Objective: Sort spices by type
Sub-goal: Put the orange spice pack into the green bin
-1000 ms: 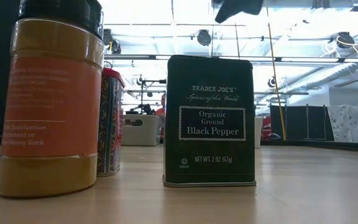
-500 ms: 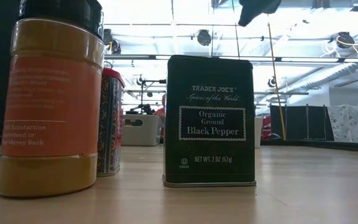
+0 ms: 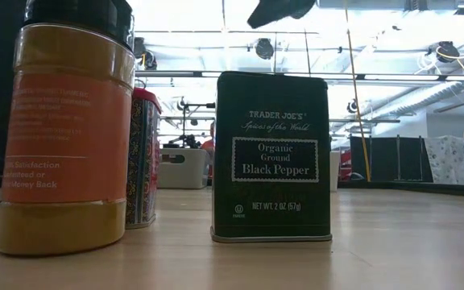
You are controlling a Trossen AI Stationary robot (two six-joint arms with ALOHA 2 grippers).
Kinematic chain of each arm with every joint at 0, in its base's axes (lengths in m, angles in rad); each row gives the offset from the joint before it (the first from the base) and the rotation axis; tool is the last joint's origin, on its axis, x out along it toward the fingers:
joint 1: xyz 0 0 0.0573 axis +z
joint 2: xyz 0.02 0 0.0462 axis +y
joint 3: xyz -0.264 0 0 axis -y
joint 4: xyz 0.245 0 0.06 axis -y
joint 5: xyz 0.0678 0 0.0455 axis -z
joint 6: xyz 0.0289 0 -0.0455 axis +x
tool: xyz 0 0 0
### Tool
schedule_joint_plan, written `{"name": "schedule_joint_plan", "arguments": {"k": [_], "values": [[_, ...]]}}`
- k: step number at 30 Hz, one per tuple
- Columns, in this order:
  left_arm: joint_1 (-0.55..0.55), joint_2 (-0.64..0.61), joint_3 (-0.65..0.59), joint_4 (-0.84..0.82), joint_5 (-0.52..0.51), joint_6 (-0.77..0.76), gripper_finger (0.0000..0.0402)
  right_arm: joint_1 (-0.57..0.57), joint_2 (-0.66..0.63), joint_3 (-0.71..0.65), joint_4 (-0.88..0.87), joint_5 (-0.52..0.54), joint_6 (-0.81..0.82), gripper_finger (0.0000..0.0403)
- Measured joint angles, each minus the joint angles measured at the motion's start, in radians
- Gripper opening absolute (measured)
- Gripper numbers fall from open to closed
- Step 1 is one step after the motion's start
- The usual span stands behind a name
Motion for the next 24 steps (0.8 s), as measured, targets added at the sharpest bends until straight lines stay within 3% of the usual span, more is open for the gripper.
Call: {"name": "schedule_joint_plan", "arguments": {"k": [6, 9, 11, 17, 24], "values": [[0.123, 0.000, 0.005, -0.173, 0.123, -0.034, 0.0004, -0.068, -0.061, -0.181, 0.168, -0.082, -0.037, 0.0199], [0.154, 0.000, 0.005, -0.223, 0.127, -0.034, 0.0004, -0.098, -0.134, -0.282, 0.229, -0.087, -0.034, 0.0199], [0.169, 0.000, 0.005, -0.256, 0.126, -0.027, 0.0004, -0.115, -0.196, -0.348, 0.255, -0.043, -0.031, 0.0199], [0.196, 0.000, 0.005, -0.260, 0.124, -0.027, 0.0004, -0.166, -0.360, -0.467, 0.260, 0.236, 0.024, 0.0199], [0.198, 0.000, 0.005, -0.243, 0.166, -0.052, 0.0004, -0.175, -0.428, -0.502, 0.250, 0.268, 0.044, 0.0199]]}}
